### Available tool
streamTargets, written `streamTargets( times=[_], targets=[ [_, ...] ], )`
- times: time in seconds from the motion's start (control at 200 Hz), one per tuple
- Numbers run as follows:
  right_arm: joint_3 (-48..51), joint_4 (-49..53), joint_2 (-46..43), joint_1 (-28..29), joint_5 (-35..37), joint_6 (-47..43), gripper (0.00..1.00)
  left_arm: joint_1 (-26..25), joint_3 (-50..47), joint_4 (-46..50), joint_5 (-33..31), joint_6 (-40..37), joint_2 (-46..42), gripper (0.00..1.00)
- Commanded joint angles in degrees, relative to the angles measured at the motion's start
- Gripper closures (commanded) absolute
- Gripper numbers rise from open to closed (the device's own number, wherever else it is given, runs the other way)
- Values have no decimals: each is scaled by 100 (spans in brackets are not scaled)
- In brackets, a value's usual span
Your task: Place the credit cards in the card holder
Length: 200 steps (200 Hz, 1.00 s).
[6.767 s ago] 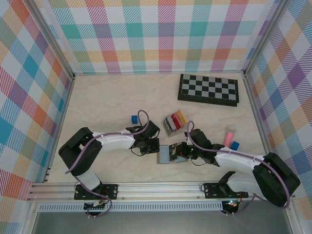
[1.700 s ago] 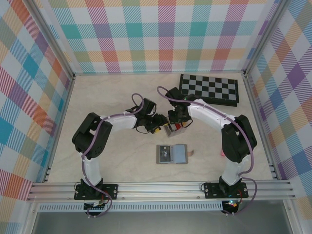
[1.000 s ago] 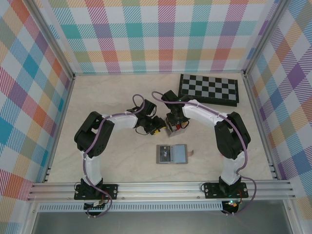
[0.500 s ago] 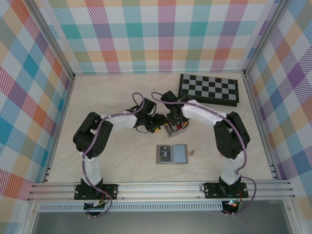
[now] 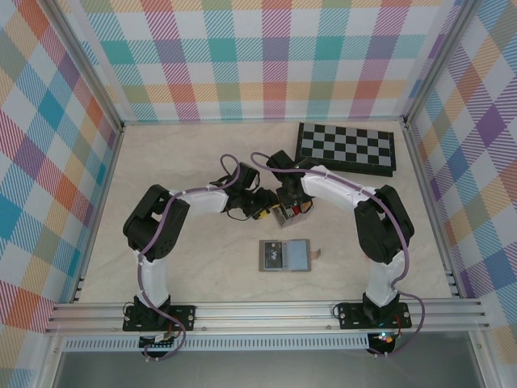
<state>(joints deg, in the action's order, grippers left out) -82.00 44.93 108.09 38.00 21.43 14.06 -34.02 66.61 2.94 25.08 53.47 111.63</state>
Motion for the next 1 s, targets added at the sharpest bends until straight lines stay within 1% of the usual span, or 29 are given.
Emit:
streamTargets(
  times=[0.0, 0.08, 0.21, 0.52, 0.675, 0.995],
  targets=[
    [-158, 111, 6, 31, 7, -58, 63, 10, 7, 721, -224, -173, 244, 58],
    [-184, 126, 29, 40, 81, -118, 62, 14, 45, 911, -322, -267, 277, 59],
    [-238, 170, 126, 75, 220, -287, 62, 14, 61, 962, -348, -312, 295, 60],
    [-299, 259, 360, 164, 532, -457, 64, 9, 98, 1022, -361, -351, 295, 62],
    [-330, 312, 327, 204, 805, -458, 68, 9, 107, 1068, -398, -375, 288, 63],
    [-404, 411, 203, 217, 1049, -454, 68, 10, 81, 1104, -427, -398, 298, 64]
  ],
)
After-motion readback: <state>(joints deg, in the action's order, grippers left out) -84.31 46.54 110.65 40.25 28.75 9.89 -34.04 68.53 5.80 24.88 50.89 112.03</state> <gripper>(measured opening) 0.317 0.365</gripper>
